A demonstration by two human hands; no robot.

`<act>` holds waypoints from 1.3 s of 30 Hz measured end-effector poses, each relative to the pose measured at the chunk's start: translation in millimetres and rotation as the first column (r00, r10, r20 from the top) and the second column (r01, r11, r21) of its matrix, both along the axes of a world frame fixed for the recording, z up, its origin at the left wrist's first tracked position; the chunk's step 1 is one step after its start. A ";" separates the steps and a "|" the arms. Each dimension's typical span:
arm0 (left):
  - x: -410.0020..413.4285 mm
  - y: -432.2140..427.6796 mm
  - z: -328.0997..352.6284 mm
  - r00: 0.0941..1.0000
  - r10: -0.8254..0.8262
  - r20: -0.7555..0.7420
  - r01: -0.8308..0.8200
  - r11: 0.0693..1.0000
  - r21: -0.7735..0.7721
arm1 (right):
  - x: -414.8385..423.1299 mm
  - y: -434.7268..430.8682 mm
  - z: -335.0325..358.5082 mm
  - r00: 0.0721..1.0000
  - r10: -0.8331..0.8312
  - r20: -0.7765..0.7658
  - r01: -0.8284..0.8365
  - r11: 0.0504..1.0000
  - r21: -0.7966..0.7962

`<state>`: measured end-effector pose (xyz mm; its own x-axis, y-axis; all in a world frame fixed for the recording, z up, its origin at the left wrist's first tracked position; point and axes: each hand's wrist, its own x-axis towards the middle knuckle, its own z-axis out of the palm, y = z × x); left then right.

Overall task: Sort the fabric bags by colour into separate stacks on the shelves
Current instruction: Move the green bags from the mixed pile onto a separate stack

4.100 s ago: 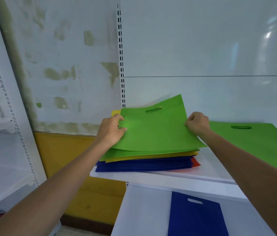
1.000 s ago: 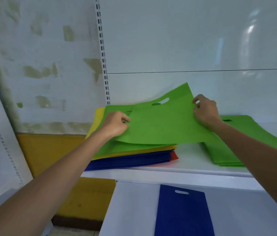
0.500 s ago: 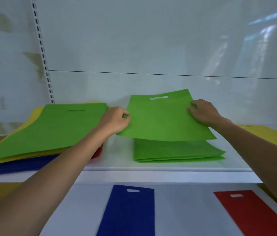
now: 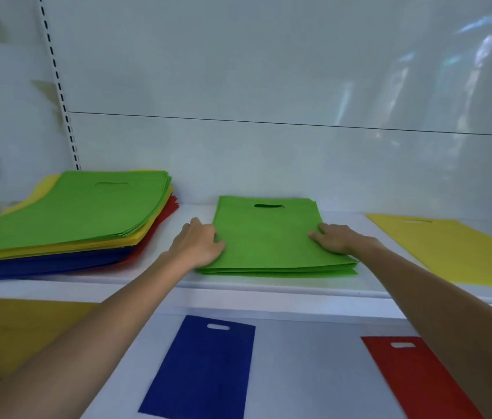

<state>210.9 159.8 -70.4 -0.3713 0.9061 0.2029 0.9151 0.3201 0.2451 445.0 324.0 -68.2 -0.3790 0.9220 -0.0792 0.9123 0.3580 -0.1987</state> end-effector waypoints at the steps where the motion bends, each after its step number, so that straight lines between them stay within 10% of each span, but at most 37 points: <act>1: -1.5 0.9 -0.1 0.999 0.005 0.039 -0.006 1.000 0.028 | -1.1 -0.1 0.2 1.000 0.010 0.001 -0.010 1.000 0.006; 11: -21.0 4.2 7.9 0.996 -0.018 0.083 0.011 0.997 0.080 | -11.0 6.9 11.6 0.996 -0.020 0.082 0.017 0.999 0.030; 26: -179.4 -76.9 68.7 0.990 0.131 0.053 -0.138 0.973 0.184 | -182.1 -56.3 77.3 0.953 0.180 -0.244 -0.112 0.956 0.270; 39: -296.1 -165.7 34.2 0.935 0.309 0.175 -0.334 0.933 0.132 | -323.7 -122.5 30.4 0.937 0.226 -0.268 -0.208 0.974 0.095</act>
